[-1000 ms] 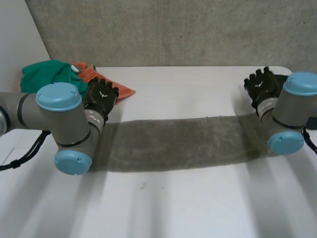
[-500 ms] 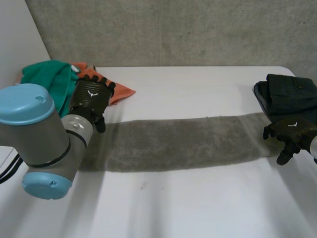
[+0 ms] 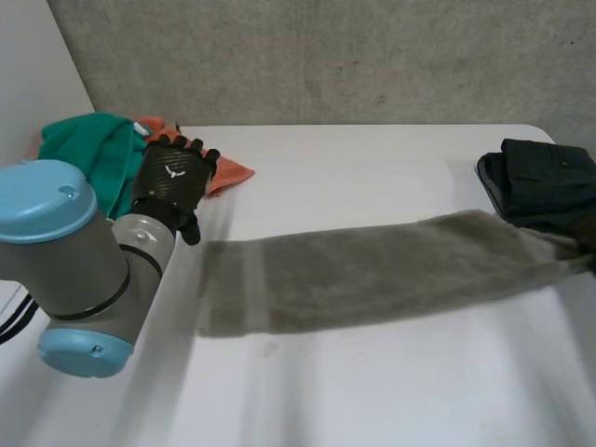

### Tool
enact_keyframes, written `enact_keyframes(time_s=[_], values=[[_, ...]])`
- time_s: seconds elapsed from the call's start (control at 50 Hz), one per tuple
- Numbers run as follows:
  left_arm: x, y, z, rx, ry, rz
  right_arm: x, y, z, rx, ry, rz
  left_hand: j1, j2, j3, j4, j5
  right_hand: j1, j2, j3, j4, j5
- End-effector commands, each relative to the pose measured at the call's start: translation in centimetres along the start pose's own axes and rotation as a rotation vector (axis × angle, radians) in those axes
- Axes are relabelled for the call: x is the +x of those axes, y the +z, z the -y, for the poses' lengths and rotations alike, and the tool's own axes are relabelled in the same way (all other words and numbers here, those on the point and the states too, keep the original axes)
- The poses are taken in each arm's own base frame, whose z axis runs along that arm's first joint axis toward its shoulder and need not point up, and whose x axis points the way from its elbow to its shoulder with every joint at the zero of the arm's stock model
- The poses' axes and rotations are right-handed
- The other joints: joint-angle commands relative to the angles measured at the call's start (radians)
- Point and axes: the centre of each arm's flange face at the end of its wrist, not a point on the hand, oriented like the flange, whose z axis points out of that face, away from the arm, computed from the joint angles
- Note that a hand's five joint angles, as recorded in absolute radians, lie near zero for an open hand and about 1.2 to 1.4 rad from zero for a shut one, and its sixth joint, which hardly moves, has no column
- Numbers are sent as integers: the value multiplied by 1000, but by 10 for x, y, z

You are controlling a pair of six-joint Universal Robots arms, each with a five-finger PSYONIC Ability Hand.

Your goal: Fold the laundry.

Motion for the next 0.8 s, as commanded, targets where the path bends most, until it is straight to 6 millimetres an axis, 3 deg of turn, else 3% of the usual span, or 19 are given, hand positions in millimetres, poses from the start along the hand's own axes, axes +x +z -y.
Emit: enact_keyframes(time_s=[0.02, 0.06, 0.12, 0.14, 0.2, 0.22, 0.26, 0.28, 0.34, 0.36, 0.44, 0.5, 0.52, 0.56, 0.58, 0.66, 0.7, 0.76, 0.8], values=[[-9, -8, 9, 23, -4, 21, 18, -11, 22, 46, -170, -61, -10, -32, -31, -24, -45, 284, 218, 212, 200, 244], [-11, -9, 10, 25, -4, 24, -11, -22, 63, 178, -223, -13, -10, -32, -31, -24, -45, 284, 218, 212, 200, 244], [-14, -12, 15, 36, -7, 32, -43, -36, 100, 312, -268, 28, -10, -32, -31, -24, -45, 284, 218, 212, 200, 244], [-15, -12, 15, 38, -8, 35, -65, -46, 123, 414, -297, 47, -10, -32, -31, -24, -45, 284, 218, 212, 200, 244], [-18, -14, 20, 52, -17, 45, -100, -64, 150, 559, -335, 89, -10, -32, -31, -24, -45, 284, 218, 212, 200, 244], [-19, -14, 21, 53, -22, 46, -128, -81, 168, 669, -363, 133, -10, -32, -31, -24, -45, 284, 218, 212, 200, 244], [-20, -16, 22, 56, -33, 49, -156, -100, 184, 773, -382, 183, -10, -32, -31, -24, -45, 284, 218, 212, 200, 244], [-20, -17, 23, 58, -38, 50, -185, -115, 190, 844, -395, 248, -10, -32, -31, -24, -45, 284, 218, 212, 200, 244], [-20, -19, 23, 58, -50, 46, -235, -136, 187, 920, -425, 377, -10, -32, -31, -24, -45, 284, 218, 212, 200, 244], [-20, -20, 22, 56, -51, 45, -264, -149, 182, 959, -451, 457, -10, -32, -31, -24, -45, 284, 218, 212, 200, 244], [-18, -21, 19, 47, -50, 38, -312, -171, 164, 994, -523, 598, -10, -32, -31, -24, -45, 284, 218, 212, 200, 244], [-17, -21, 18, 43, -49, 36, -324, -172, 152, 968, -559, 633, -10, -32, -31, -24, -45, 284, 218, 212, 200, 244], [-18, -21, 17, 42, -49, 37, -324, -170, 148, 938, -570, 635, -10, -32, -31, -24, -45, -247, -313, -319, -331, -287], [-17, -21, 17, 40, -49, 35, -321, -171, 147, 915, -560, 634, -13, -35, -34, -27, -48, -816, -882, -888, -900, -856], [-16, -21, 17, 41, -49, 33, -319, -170, 148, 898, -550, 621, -13, -35, -34, -27, -48, -938, -1004, -1010, -1022, -978], [-17, -21, 19, 46, -49, 34, -286, -162, 162, 797, -399, 529, -13, -35, -34, -27, -48, -938, -1004, -1010, -1022, -978], [-17, -21, 21, 53, -50, 36, -248, -147, 169, 706, -229, 463, -13, -35, -34, -27, -48, -938, -1004, -1010, -1022, -978], [-18, -20, 23, 61, -51, 37, -218, -134, 159, 578, -35, 457, -13, -35, -34, -27, -48, -938, -1004, -1010, -1022, -978], [-17, -20, 24, 64, -51, 35, -213, -131, 148, 495, 30, 482, -13, -35, -34, -27, -48, -938, -1004, -1010, -1022, -978]])
